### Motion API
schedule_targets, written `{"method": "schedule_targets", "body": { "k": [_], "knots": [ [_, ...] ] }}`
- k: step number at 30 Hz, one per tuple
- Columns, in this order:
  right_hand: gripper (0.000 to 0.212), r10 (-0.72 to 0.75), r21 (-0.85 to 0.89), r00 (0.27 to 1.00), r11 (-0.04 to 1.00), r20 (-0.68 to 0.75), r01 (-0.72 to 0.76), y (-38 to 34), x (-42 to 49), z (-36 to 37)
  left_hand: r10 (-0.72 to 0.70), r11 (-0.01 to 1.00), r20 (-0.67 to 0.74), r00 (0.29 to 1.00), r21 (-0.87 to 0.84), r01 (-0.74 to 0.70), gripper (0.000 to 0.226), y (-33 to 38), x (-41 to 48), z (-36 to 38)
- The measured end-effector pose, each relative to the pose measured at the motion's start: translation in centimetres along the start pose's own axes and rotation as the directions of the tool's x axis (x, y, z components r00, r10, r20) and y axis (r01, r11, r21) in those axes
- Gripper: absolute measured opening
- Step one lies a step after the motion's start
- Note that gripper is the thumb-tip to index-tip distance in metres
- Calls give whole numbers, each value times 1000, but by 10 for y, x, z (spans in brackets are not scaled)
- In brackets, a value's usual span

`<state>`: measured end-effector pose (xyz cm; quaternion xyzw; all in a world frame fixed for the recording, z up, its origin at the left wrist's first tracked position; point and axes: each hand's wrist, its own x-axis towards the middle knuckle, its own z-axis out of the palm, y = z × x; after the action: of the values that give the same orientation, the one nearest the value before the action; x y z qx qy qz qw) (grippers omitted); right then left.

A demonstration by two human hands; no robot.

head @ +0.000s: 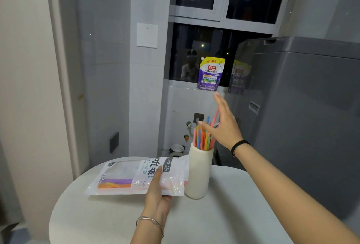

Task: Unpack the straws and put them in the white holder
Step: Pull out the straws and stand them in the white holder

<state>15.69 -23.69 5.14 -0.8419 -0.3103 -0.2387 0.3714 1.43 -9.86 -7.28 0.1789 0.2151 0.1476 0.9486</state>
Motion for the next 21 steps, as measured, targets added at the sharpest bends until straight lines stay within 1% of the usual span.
{"method": "schedule_targets", "body": {
  "k": [1, 2, 3, 4, 5, 6, 7, 8, 9, 10, 11, 12, 13, 15, 18, 21],
  "knots": [
    [86, 28, -41, 998, 999, 53, -26, 0, -1, 1, -3, 1000, -1, 1000, -3, 3, 29, 0, 0, 0],
    [81, 62, -109, 989, 993, 135, -47, 1, -3, 3, -6, 1000, -3, 1000, -6, 6, 28, -1, 0, 1],
    [76, 94, -198, 969, 979, 228, -48, 2, -7, 6, -9, 1000, -7, 1000, -7, 9, 28, -1, -1, 1],
    [73, 108, -284, 947, 959, 303, -18, 5, -11, 9, -10, 1000, -11, 1000, -5, 10, 28, 0, -1, 0],
    [73, 99, -329, 939, 944, 330, 16, 8, -15, 11, -11, 1000, -11, 1000, -2, 11, 29, 0, -1, 0],
    [74, 69, -312, 950, 950, 304, 30, 11, -18, 13, -10, 1000, -8, 1000, 1, 10, 29, 0, -1, 0],
    [80, 50, -226, 971, 974, 233, 5, 12, -22, 14, -8, 1000, -5, 1000, 3, 8, 31, 1, -1, -1],
    [89, 77, -77, 988, 995, 137, -67, 12, -25, 17, -5, 1000, -3, 1000, 4, 5, 33, 1, 0, -1],
    [101, 156, 106, 986, 981, 57, -161, 14, -29, 20, -4, 1000, 0, 1000, 7, 4, 37, 1, 0, -2],
    [112, 255, 268, 966, 929, 35, -255, 15, -32, 25, -2, 1000, 3, 1000, 13, 2, 40, 1, 1, -2],
    [120, 342, 371, 938, 864, 65, -341, 16, -35, 31, 0, 1000, 5, 1000, 19, 0, 43, 1, 1, -2],
    [125, 404, 420, 907, 807, 119, -415, 17, -38, 37, 0, 1000, 7, 1000, 21, 0, 44, 1, 2, -2],
    [127, 436, 443, 885, 769, 165, -461, 18, -39, 44, -3, 1000, 11, 1000, 19, 3, 44, 1, 2, -2],
    [127, 452, 450, 876, 756, 166, -475, 20, -37, 56, -10, 1000, 17, 1000, 11, 10, 44, 1, 1, -2],
    [118, 478, 414, 876, 785, 66, -460, 19, -30, 68, -9, 1000, -4, 1000, 7, 9, 45, 2, 0, -2],
    [97, 518, 413, 855, 782, -13, -467, 19, -26, 77, -10, 1000, -5, 1000, -1, 10, 46, 5, 2, -3]
  ]
}}
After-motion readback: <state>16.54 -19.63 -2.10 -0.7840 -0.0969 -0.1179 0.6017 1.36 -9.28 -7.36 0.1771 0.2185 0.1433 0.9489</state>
